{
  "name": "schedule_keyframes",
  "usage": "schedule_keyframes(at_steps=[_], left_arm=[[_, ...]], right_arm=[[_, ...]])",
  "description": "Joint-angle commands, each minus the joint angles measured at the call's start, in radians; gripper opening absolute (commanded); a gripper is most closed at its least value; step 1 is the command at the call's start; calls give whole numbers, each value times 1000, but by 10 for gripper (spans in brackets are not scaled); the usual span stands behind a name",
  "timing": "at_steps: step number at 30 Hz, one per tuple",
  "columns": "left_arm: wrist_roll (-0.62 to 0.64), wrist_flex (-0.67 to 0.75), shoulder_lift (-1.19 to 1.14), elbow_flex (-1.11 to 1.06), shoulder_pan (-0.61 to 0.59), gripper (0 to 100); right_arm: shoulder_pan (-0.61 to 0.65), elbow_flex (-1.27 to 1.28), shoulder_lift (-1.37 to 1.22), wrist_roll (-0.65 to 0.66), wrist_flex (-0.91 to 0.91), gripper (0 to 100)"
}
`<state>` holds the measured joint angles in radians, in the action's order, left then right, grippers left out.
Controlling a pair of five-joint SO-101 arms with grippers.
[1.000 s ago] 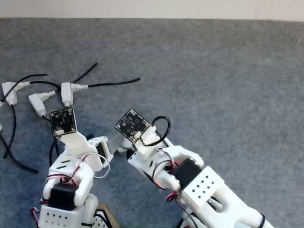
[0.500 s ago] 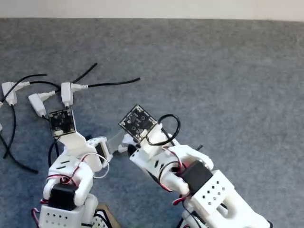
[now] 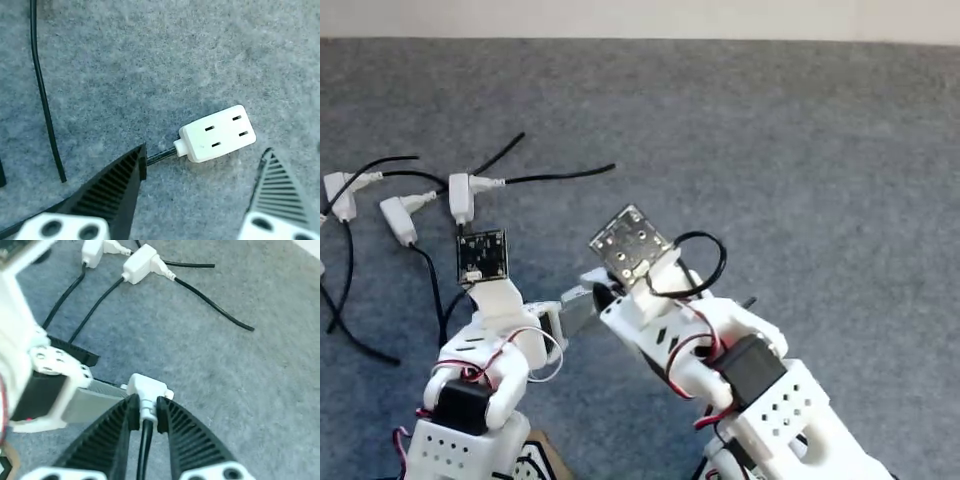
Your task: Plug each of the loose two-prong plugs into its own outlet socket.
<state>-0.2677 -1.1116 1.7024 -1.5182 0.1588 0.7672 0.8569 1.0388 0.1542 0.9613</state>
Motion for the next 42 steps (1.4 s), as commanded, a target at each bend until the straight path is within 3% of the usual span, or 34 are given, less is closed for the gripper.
schedule_keyframes(at_steps=[1,8,13,25,30,36,42], left_arm=[[-9,0,8,13,-47,348],[52,140,7,21,-228,348],[58,158,7,18,-156,348],[34,57,7,7,48,348],[34,63,7,16,19,348],[41,143,-1,21,-254,348],[35,127,5,10,-125,348]], right_arm=[[-53,-59,21,-5,25,5],[-39,-58,-30,-9,61,5],[64,-58,-96,-14,25,5],[64,-70,-143,-35,7,5],[62,-70,-145,-35,10,5],[-8,-74,-150,11,4,5],[-22,-122,-200,9,12,5]])
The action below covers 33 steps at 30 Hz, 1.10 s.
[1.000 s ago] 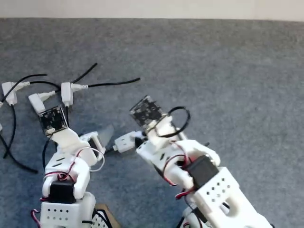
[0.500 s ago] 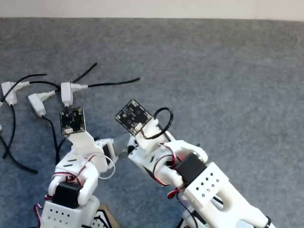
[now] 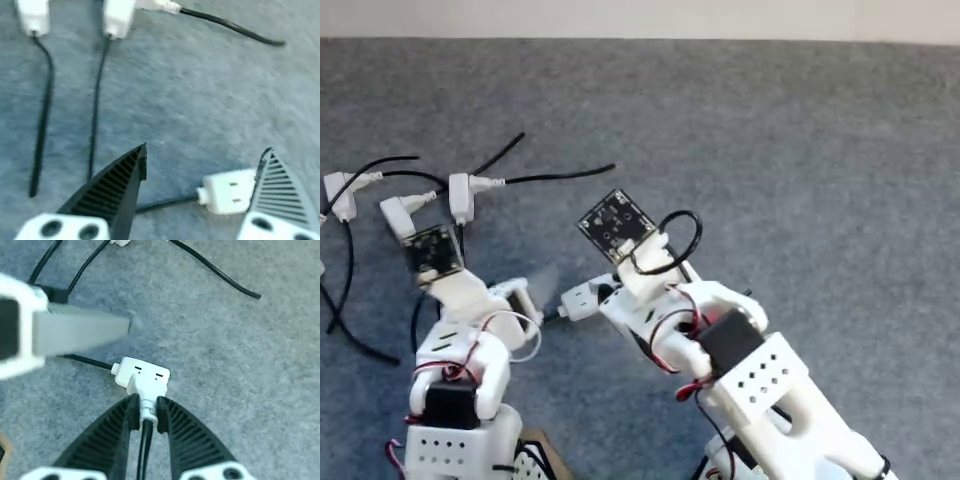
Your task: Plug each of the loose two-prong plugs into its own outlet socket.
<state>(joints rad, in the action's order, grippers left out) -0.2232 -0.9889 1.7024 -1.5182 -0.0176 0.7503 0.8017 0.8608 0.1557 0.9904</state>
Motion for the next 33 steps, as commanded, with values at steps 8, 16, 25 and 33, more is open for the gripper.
schedule_keyframes(at_steps=[8,16,25,33], left_arm=[[-5,6,7,8,-56,348],[-8,5,7,1,-76,348],[-11,-54,7,1,-74,348],[-11,-60,7,1,-74,348]], right_arm=[[13,-173,-206,262,-13,5],[42,-613,-644,822,298,5],[42,-786,-805,1043,309,5],[45,-687,-800,1105,229,5]])
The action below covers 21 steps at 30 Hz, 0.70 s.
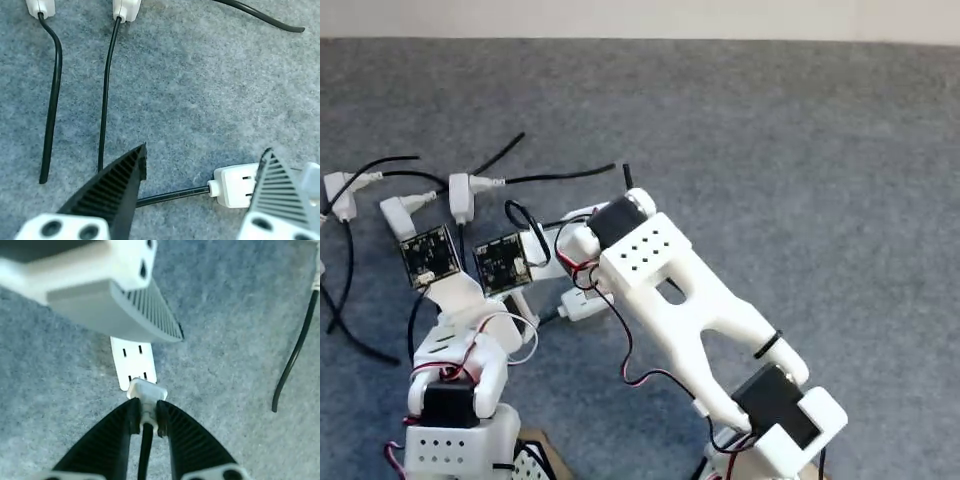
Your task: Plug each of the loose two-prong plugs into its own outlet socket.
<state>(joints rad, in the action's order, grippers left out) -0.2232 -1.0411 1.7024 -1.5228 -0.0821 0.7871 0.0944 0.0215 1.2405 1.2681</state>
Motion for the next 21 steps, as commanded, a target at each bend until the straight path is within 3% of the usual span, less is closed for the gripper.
schedule_keyframes(at_steps=[1,15,21], left_arm=[[-11,-8,7,5,-10,348],[-11,-29,7,12,-10,348],[-11,-29,7,12,-10,348]], right_arm=[[8,41,44,21,-68,5],[-1,142,39,81,-145,5],[-13,137,39,172,-44,5]])
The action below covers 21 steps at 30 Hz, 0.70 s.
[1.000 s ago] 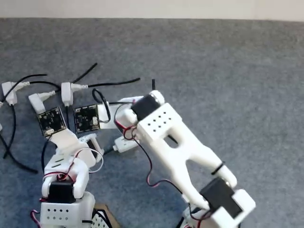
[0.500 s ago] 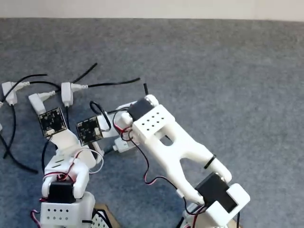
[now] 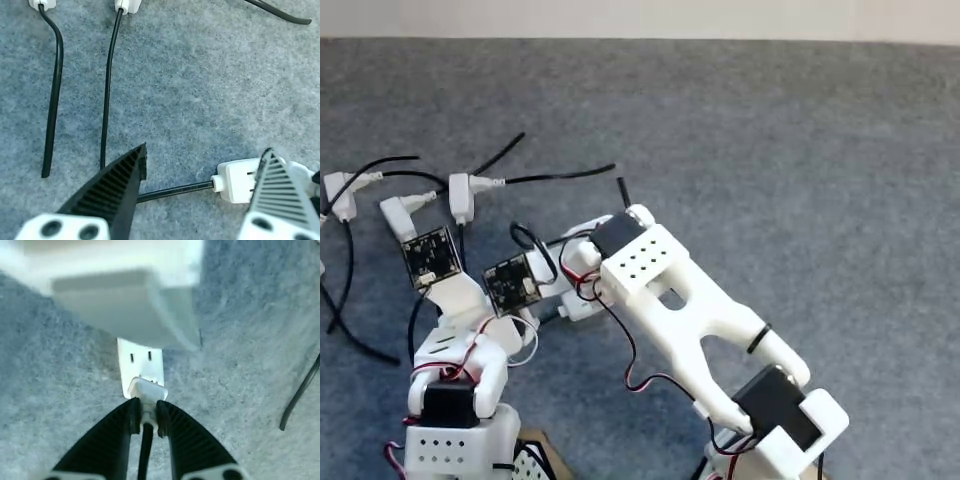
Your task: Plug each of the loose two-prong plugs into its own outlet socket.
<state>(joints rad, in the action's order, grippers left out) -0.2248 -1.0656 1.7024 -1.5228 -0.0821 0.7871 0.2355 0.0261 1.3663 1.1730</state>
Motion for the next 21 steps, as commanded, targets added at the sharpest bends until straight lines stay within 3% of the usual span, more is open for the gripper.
schedule_keyframes(at_steps=[1,21], left_arm=[[-9,-5,7,12,-10,348],[-8,-5,7,13,-10,348]], right_arm=[[-22,-8,35,58,58,5],[-19,-8,33,137,-4,5]])
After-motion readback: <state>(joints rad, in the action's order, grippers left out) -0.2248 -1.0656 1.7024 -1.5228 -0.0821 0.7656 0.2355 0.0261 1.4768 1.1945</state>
